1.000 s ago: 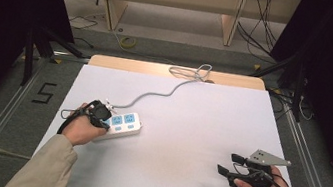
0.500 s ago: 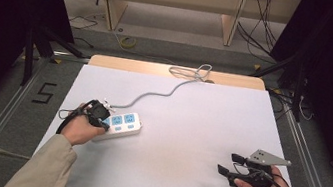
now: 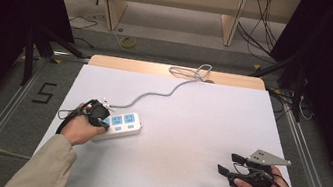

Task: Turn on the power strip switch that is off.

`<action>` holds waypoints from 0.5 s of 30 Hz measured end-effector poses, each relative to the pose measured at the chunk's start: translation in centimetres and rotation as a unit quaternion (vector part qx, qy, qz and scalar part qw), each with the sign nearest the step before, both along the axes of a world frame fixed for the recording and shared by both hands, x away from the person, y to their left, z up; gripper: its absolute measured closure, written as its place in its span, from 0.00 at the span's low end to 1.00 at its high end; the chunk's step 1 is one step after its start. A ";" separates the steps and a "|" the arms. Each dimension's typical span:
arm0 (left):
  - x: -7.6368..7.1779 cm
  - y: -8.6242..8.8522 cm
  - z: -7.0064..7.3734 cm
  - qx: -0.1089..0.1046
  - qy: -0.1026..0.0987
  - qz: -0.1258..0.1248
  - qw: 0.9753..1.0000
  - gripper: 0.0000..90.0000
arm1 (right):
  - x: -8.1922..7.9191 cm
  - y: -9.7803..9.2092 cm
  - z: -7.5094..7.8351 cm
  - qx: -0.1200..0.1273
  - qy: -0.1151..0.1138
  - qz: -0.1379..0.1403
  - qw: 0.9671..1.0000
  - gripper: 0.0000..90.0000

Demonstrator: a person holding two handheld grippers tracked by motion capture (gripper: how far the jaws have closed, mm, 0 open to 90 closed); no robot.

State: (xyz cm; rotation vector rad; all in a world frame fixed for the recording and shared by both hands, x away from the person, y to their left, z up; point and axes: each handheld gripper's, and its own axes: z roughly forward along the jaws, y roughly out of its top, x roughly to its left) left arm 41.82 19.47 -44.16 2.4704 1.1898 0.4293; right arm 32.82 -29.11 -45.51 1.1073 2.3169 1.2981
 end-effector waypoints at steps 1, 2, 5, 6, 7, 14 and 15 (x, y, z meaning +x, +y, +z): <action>0.0 0.0 0.0 0.000 0.000 0.000 1.000 1.00 | 0.0 0.0 0.0 0.000 0.000 0.000 1.000 0.33; 0.0 0.0 0.0 0.001 -0.001 -0.001 1.000 1.00 | 0.0 0.0 0.0 0.000 0.000 -0.001 1.000 0.33; -0.1 0.0 0.0 -0.002 -0.005 0.000 1.000 1.00 | 0.0 0.0 0.0 0.000 -0.001 0.000 1.000 0.33; -0.1 0.0 0.1 -0.003 -0.006 0.001 1.000 1.00 | 0.0 0.0 0.0 0.000 -0.001 0.000 1.000 0.33; -0.1 0.0 0.1 -0.006 -0.010 0.001 1.000 1.00 | 0.0 0.0 0.0 0.000 -0.001 0.000 1.000 0.33; -0.2 0.3 0.5 -0.021 -0.025 0.011 0.999 0.94 | 0.0 -0.1 0.0 0.000 -0.001 0.000 1.000 0.33; -0.2 0.3 0.5 -0.022 -0.027 0.011 0.999 0.93 | 0.0 0.0 0.0 0.000 -0.001 0.000 1.000 0.33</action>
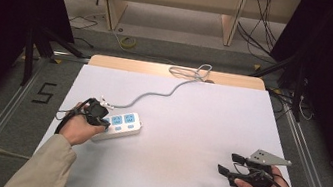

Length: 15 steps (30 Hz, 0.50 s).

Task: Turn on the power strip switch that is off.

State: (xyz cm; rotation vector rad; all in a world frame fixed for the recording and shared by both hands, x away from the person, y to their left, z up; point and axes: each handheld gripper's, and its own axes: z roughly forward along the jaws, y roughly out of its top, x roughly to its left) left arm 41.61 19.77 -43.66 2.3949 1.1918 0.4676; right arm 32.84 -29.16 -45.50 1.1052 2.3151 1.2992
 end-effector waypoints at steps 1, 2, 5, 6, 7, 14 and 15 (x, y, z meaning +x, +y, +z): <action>0.0 0.0 0.1 0.000 -0.001 -0.001 1.000 0.93 | 0.0 0.0 0.0 0.000 0.000 0.000 1.000 0.33; 0.0 0.0 0.1 -0.002 -0.003 -0.001 1.000 0.93 | 0.0 0.0 0.0 0.000 0.000 0.000 1.000 0.33; -0.1 0.1 0.3 -0.011 -0.007 0.000 1.000 0.93 | 0.0 0.0 0.0 0.000 0.000 -0.001 1.000 0.33; -0.1 0.1 0.4 -0.013 -0.009 0.002 1.000 0.93 | 0.0 0.0 0.0 0.000 0.000 0.000 1.000 0.33; -0.1 0.1 0.4 -0.016 -0.012 0.003 1.000 0.92 | 0.0 0.0 0.0 0.000 0.000 0.000 1.000 0.33; -0.1 0.2 0.8 -0.036 -0.040 0.012 0.998 0.83 | 0.0 0.0 0.0 0.000 0.000 0.000 1.000 0.33; -0.1 0.2 0.8 -0.040 -0.045 0.011 0.998 0.81 | 0.0 0.0 0.0 0.000 0.000 0.000 1.000 0.33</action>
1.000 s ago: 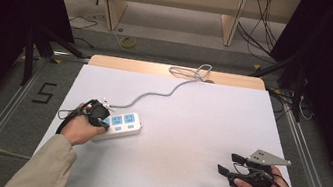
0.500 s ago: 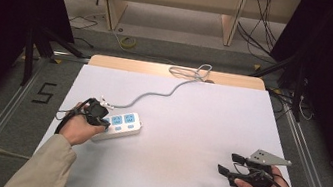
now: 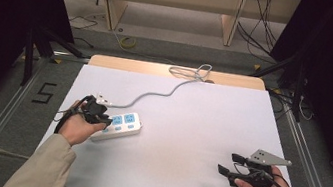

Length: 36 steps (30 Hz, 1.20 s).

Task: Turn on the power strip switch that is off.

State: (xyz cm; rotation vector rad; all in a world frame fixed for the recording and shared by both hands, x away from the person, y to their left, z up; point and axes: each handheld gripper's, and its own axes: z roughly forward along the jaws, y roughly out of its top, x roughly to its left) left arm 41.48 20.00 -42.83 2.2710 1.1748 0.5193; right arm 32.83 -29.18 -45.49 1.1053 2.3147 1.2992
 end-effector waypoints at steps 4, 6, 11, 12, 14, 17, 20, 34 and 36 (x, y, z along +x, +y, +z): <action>-0.1 -0.2 0.0 -0.008 -0.006 -0.014 1.000 0.73 | 0.0 0.0 0.0 0.000 0.000 0.000 1.000 0.33; -0.1 -0.2 -0.1 -0.006 -0.012 -0.015 1.000 0.71 | 0.0 0.0 0.0 0.000 0.000 0.000 1.000 0.33; -0.1 -0.2 0.1 -0.016 -0.021 -0.012 1.000 0.66 | 0.0 0.0 0.0 0.000 0.000 0.000 1.000 0.33; -0.1 -0.2 0.1 -0.017 -0.024 -0.011 1.000 0.64 | 0.0 0.0 0.0 0.000 0.001 0.000 1.000 0.33; -0.1 -0.3 0.2 -0.022 -0.031 -0.007 0.999 0.60 | 0.0 0.0 0.0 0.001 0.001 0.000 1.000 0.33; -0.1 -0.5 0.2 -0.032 -0.039 -0.015 0.999 0.52 | 0.0 0.0 0.0 0.001 0.001 0.000 1.000 0.33; -0.2 -0.8 0.3 -0.031 -0.049 -0.022 0.998 0.47 | 0.0 0.0 0.0 0.000 0.001 0.001 1.000 0.33; -1.3 -2.0 0.9 -0.063 -0.067 -0.055 0.994 0.34 | 0.0 0.0 0.0 0.001 0.001 0.000 1.000 0.33; -1.5 -2.2 1.1 -0.068 -0.069 -0.060 0.993 0.33 | 0.0 0.0 0.0 0.001 0.002 -0.001 1.000 0.33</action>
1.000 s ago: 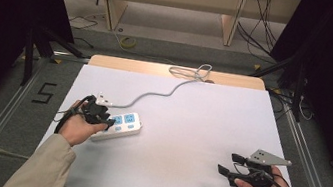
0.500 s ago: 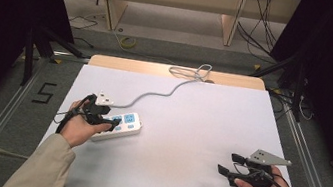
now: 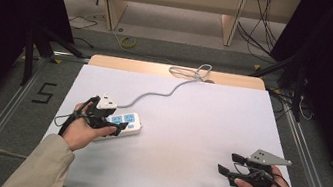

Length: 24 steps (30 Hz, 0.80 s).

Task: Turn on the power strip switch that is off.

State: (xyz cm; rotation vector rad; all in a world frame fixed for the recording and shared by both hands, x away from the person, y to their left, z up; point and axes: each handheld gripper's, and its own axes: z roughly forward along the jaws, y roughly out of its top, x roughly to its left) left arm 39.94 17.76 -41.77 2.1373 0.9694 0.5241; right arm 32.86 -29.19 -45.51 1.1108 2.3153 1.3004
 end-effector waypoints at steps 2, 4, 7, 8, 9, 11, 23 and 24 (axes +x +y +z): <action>-0.2 -0.2 0.1 -0.007 -0.004 -0.005 1.000 0.32 | 0.0 0.0 0.0 0.000 0.000 0.000 1.000 0.33; -0.5 -0.4 0.2 -0.012 -0.007 -0.010 1.000 0.31 | 0.0 0.0 0.0 0.000 0.000 -0.001 1.000 0.33; -0.8 -0.7 0.2 -0.011 -0.013 -0.016 1.000 0.30 | 0.0 0.0 0.0 0.000 0.000 -0.001 1.000 0.33; -0.9 -0.7 0.2 -0.010 -0.015 -0.017 1.000 0.30 | 0.0 0.0 0.0 0.000 0.000 -0.001 1.000 0.33; -1.0 -0.8 0.1 -0.014 -0.017 -0.016 1.000 0.30 | 0.0 0.0 0.0 0.000 0.000 0.000 1.000 0.33; -1.3 -0.9 0.0 -0.010 -0.021 -0.019 1.000 0.30 | 0.0 0.0 0.0 0.000 0.000 -0.001 1.000 0.33; -2.7 -2.0 -0.6 -0.017 -0.034 -0.040 0.998 0.27 | 0.0 0.0 0.1 -0.003 -0.004 0.000 1.000 0.33; -2.8 -2.0 -0.6 -0.017 -0.035 -0.042 0.998 0.27 | 0.0 0.0 0.1 -0.003 -0.004 0.000 1.000 0.33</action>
